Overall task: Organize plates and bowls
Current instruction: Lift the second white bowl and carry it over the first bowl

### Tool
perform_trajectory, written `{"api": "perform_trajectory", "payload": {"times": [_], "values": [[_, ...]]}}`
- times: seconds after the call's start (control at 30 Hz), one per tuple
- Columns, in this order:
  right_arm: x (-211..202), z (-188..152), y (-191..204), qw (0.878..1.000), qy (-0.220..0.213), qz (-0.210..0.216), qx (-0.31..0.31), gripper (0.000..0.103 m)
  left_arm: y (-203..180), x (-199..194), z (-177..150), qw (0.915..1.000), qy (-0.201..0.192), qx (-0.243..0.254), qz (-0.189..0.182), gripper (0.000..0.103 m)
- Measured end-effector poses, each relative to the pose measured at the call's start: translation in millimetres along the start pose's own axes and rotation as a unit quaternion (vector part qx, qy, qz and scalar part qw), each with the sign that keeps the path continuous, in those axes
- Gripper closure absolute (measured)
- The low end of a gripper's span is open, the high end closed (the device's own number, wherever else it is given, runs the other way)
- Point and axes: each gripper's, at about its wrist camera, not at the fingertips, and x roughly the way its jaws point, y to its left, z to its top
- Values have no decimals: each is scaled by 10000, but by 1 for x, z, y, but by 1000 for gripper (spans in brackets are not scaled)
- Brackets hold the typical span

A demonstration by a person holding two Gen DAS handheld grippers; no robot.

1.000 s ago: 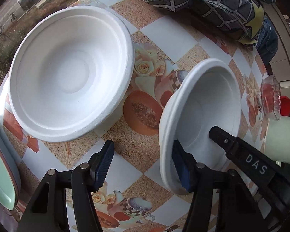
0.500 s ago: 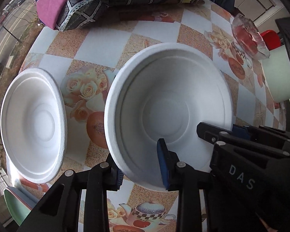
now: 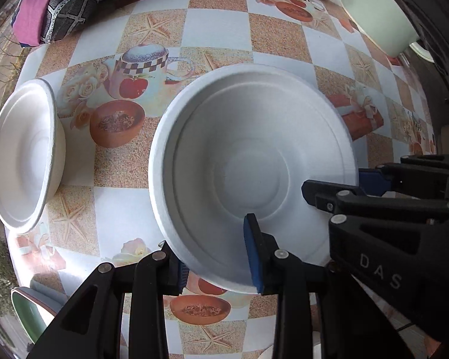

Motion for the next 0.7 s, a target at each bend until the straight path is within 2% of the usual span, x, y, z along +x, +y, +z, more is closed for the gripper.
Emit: {"api": "perform_trajectory", "payload": {"times": [0.17, 0.33, 0.37, 0.43, 0.5, 0.63, 0.7], "values": [[11, -53, -2, 9997, 191, 24, 148, 75, -15, 4, -41, 9994, 174, 280, -36, 68], [17, -90, -12, 9991, 247, 60, 352, 74, -26, 6, -67, 9993, 214, 284, -131, 68], [18, -95, -17, 9988, 266, 60, 397, 74, -27, 6, -69, 9992, 219, 336, -73, 66], [23, -98, -23, 9986, 280, 16, 442, 74, -14, -1, -96, 9987, 147, 471, 119, 65], [25, -97, -24, 9983, 277, 44, 506, 74, -5, -8, -97, 9989, 40, 431, 181, 64], [28, -105, -32, 9981, 234, 140, 546, 74, 15, -15, -84, 9997, -50, 146, 187, 55], [28, -88, -33, 9983, 217, 131, 533, 74, 20, -13, -75, 9996, -85, 133, 218, 55]]}}
